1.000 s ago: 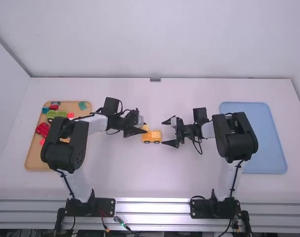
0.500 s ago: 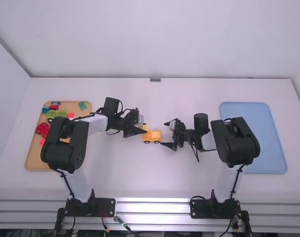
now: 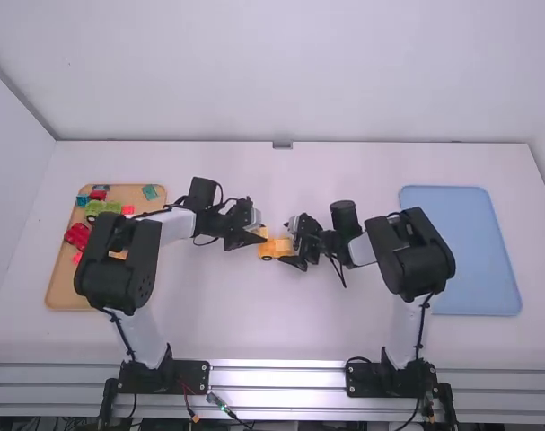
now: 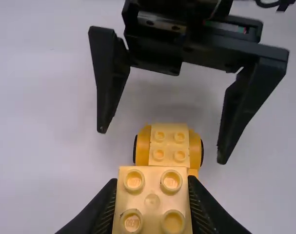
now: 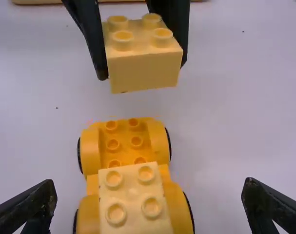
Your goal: Assemble lego blocks to make yellow taxi
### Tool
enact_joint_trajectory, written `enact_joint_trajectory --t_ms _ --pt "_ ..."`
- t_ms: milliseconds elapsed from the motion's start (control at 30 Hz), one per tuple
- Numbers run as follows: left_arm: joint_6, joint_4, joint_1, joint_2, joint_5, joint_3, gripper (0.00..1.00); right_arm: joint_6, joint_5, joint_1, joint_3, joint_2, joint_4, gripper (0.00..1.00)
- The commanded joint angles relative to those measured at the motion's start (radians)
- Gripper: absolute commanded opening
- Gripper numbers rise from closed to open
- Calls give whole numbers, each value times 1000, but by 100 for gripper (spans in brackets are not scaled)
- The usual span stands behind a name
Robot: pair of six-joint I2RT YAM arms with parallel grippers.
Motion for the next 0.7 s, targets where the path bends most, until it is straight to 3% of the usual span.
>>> enact_joint_trajectory --t_ms 0,400,600,633,667 --pt "-3 -2 -7 2 16 -19 2 -20 -35 2 26 54 5 99" --pt "-6 9 -63 12 -8 -19 2 -72 -188 -4 109 160 4 98" --pt "-79 64 -91 53 -58 -19 2 -99 -181 11 99 161 5 80" --pt "-82 66 -90 57 -63 -19 2 -99 -181 12 97 161 8 75" --pt "-81 71 -91 64 -67 -19 2 -101 -181 11 93 161 8 64"
